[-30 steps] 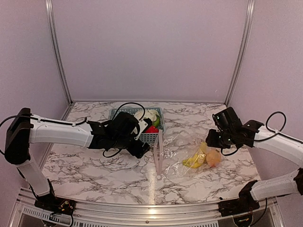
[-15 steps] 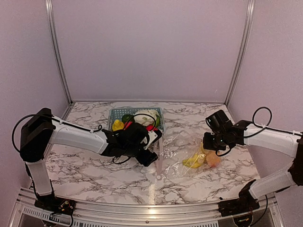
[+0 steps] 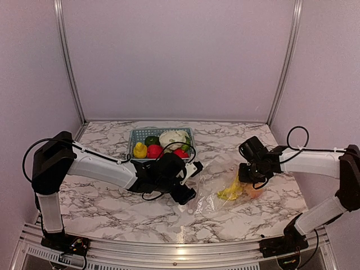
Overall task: Open the zip-top bag and remove the fake food
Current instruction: Pick up the fake fruit from the zipper food storage bag.
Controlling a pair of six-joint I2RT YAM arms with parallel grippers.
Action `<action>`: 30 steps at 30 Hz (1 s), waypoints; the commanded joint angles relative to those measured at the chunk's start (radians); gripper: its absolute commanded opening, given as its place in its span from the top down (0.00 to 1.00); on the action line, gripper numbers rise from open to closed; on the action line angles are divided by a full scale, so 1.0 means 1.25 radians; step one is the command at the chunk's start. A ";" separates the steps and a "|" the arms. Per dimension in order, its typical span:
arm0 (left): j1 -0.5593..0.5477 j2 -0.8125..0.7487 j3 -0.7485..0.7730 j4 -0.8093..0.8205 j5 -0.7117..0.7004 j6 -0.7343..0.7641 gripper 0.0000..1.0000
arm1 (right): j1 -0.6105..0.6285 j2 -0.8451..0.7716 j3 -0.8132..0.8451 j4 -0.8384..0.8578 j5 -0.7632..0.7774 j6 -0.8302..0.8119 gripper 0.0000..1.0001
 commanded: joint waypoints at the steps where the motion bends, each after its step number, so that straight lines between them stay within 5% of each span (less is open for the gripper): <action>1: -0.021 0.001 0.019 0.030 0.024 0.007 0.21 | -0.007 0.033 0.006 0.008 0.007 -0.021 0.86; 6: -0.026 -0.026 -0.014 0.072 0.081 0.008 0.21 | 0.014 0.029 0.026 0.011 -0.005 -0.054 0.74; 30: -0.025 0.005 -0.021 0.063 -0.008 0.052 0.20 | 0.106 0.117 0.078 -0.035 0.017 -0.107 0.35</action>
